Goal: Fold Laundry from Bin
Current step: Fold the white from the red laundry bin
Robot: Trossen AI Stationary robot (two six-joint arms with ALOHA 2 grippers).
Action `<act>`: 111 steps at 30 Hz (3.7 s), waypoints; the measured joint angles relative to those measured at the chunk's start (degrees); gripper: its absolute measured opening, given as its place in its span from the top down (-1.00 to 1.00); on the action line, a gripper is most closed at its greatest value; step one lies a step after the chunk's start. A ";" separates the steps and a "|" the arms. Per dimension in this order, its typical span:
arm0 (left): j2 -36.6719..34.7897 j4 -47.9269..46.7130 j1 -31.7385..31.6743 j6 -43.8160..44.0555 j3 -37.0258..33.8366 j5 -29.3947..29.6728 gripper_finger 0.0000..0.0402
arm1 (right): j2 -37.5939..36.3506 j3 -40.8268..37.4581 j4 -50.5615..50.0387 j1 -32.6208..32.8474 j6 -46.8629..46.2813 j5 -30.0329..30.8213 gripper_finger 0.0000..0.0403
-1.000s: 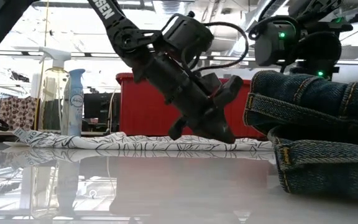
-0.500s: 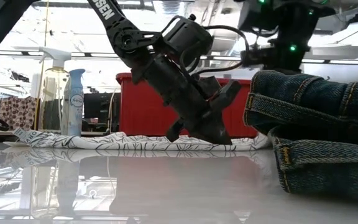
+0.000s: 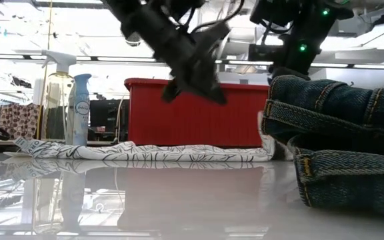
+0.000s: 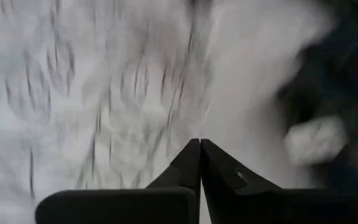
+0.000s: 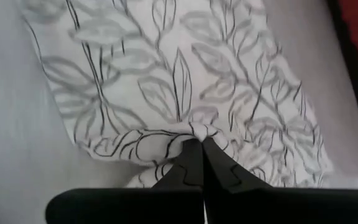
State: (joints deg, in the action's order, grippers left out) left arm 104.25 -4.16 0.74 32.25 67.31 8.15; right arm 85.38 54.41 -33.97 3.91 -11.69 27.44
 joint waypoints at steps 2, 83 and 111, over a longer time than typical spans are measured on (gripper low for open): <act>0.31 0.13 0.81 2.29 -2.79 -0.01 1.00 | 0.00 0.00 2.46 -0.28 0.19 0.08 0.93; 0.74 18.85 3.27 9.47 -18.97 2.94 1.00 | 12.28 9.08 5.07 -1.38 8.62 -26.20 0.10; 0.74 18.60 3.27 10.32 -18.93 4.21 1.00 | 17.57 5.99 5.73 2.16 6.10 -21.34 0.89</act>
State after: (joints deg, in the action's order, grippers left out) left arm 104.99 14.44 4.01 42.57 48.38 12.36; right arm 102.95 60.40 -28.23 6.07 -5.59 6.10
